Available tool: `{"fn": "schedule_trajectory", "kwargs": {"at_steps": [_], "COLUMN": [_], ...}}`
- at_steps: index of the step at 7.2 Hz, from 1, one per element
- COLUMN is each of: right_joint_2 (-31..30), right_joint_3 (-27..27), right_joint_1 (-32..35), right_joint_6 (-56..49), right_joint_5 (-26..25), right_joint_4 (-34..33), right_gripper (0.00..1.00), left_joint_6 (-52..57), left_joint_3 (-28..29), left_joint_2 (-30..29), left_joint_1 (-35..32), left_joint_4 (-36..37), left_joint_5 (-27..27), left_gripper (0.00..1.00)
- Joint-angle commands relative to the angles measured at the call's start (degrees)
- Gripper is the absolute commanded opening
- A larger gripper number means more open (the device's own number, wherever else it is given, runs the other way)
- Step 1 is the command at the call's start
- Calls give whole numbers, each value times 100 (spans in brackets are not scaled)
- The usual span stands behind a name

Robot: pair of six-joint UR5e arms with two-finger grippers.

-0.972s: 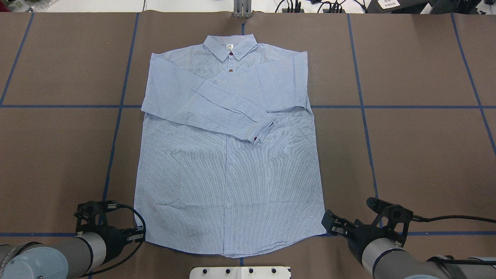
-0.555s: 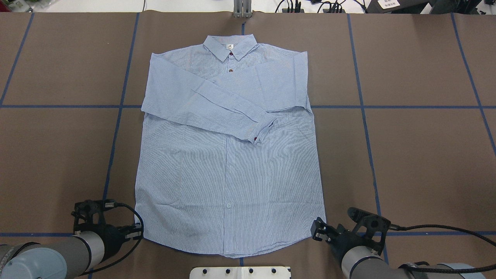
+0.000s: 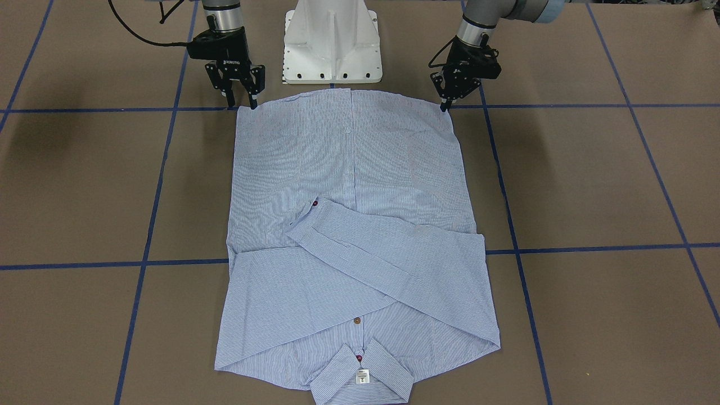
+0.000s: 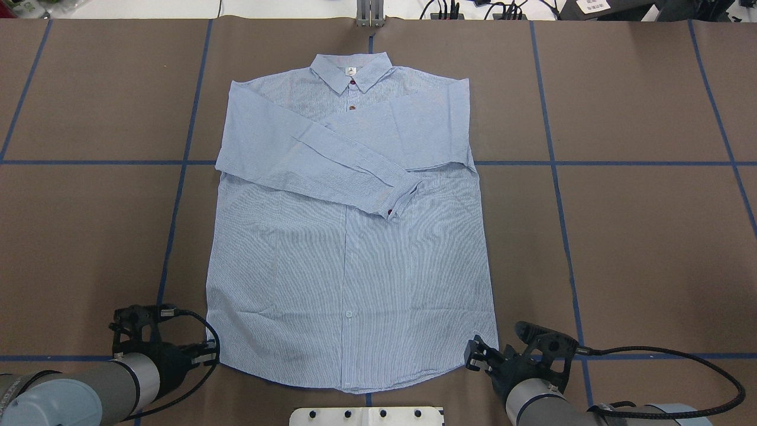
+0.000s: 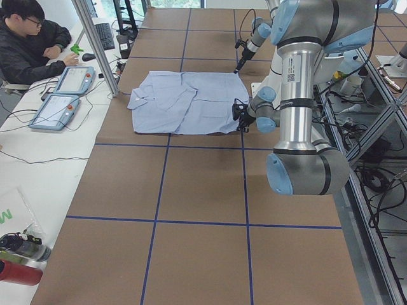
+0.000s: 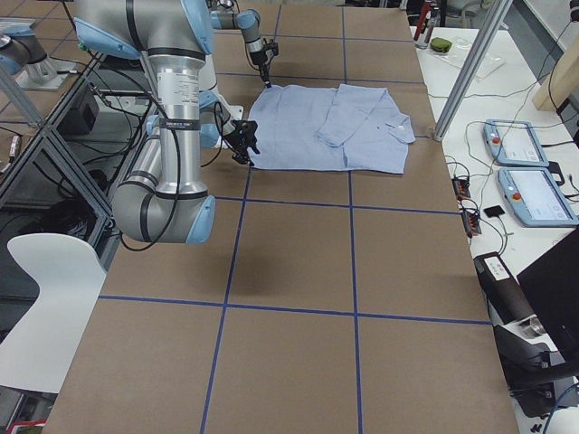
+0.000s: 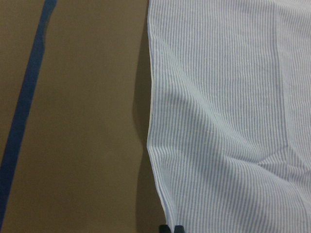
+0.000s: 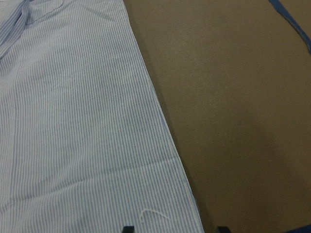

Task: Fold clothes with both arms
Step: 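Grasp both bottom hem corners nearest the robot with both grippers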

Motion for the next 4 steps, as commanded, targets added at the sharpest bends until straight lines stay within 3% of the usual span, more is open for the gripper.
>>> {"fn": "schedule_trajectory", "kwargs": {"at_steps": [1,4], "right_joint_2": [5,5], "right_joint_3": [-94,-173], "right_joint_1": [2,-24], "right_joint_6": [-2,-2], "right_joint_5": [-61,-70], "right_joint_4": [0,0], "right_gripper": [62,61], "left_joint_6": [0,0], "left_joint_3": [-11,-28], "left_joint_2": [-9,-18], "left_joint_1": [-1,-1], "left_joint_4": [0,0], "left_joint_5": [0,0], "left_gripper": [0,0]}}
